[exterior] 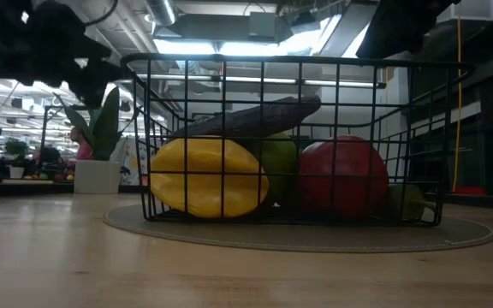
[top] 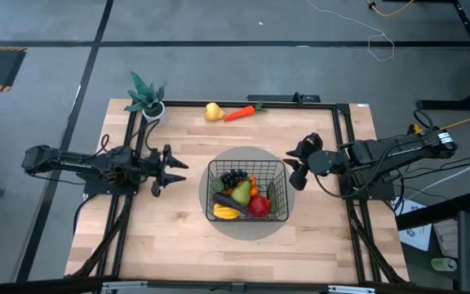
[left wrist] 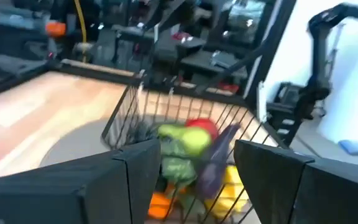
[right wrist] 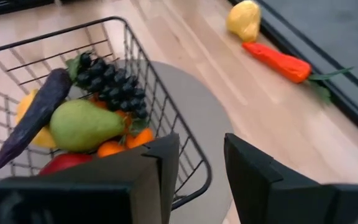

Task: Build produce basket
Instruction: Put the orange carrot into the black wire basket

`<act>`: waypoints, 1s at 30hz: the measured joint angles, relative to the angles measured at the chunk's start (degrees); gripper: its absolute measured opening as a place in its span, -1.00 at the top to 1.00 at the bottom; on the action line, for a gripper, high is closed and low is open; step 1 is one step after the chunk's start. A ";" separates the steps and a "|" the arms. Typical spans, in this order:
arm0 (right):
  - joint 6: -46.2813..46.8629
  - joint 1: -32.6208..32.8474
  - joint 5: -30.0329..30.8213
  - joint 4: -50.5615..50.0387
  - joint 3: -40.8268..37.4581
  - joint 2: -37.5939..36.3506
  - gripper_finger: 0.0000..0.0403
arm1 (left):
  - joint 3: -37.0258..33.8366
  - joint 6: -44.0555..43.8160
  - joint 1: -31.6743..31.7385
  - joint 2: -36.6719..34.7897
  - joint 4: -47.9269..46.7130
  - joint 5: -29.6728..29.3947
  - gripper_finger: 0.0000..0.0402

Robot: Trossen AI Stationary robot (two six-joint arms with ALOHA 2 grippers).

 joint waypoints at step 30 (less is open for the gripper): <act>-0.18 0.01 -1.94 -1.39 0.00 0.02 0.41 | 0.07 0.09 -0.01 -12.01 -23.67 -5.38 0.03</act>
